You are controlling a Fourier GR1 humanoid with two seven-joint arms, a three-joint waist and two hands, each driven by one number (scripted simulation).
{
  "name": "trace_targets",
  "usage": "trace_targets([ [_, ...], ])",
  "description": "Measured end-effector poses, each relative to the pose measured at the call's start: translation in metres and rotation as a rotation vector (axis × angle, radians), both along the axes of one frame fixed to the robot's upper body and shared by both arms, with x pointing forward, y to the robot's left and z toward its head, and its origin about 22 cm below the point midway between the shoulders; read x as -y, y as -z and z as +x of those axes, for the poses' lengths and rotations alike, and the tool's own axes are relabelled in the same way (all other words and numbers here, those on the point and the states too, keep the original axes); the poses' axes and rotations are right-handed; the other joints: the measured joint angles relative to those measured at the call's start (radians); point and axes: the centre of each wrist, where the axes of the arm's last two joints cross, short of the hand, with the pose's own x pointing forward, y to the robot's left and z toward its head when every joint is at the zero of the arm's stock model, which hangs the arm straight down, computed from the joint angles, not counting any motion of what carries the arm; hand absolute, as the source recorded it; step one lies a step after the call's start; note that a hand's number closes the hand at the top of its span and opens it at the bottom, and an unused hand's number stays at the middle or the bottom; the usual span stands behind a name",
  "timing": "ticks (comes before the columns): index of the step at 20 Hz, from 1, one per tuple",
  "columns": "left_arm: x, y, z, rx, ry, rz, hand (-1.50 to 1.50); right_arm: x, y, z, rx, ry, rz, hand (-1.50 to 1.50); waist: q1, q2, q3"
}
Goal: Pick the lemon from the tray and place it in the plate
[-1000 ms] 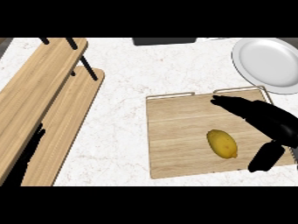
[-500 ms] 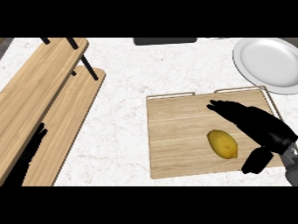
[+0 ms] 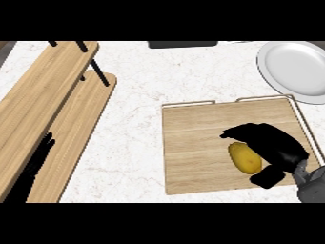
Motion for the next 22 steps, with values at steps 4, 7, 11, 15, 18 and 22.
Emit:
trace_targets([
  [4, 0.001, 0.000, 0.001, -0.003, 0.008, -0.001, 0.00, -0.005, 0.005, 0.000, 0.025, -0.044, -0.034, 1.50, 0.003, 0.000, 0.001],
  [7, 0.001, 0.001, 0.001, -0.005, 0.012, -0.003, 0.00, -0.006, 0.006, 0.002, 0.053, -0.057, -0.040, 1.50, 0.004, -0.001, 0.002],
  [11, 0.002, 0.000, 0.001, 0.003, 0.020, -0.002, 0.00, -0.005, 0.006, 0.015, 0.105, 0.053, -0.038, 1.50, 0.007, 0.006, 0.002],
  [15, 0.004, -0.008, 0.000, 0.055, 0.061, 0.003, 0.00, 0.013, 0.000, 0.044, 0.152, 0.433, -0.023, 1.50, 0.018, 0.035, -0.006],
  [18, 0.008, -0.012, 0.003, 0.085, 0.097, 0.004, 0.00, 0.025, -0.011, 0.065, 0.209, 0.707, -0.003, 1.50, 0.035, 0.054, -0.010],
  [22, 0.015, -0.015, 0.012, 0.095, 0.164, 0.002, 0.00, 0.029, -0.042, 0.091, 0.376, 0.998, 0.052, 1.50, 0.073, 0.065, -0.010],
])
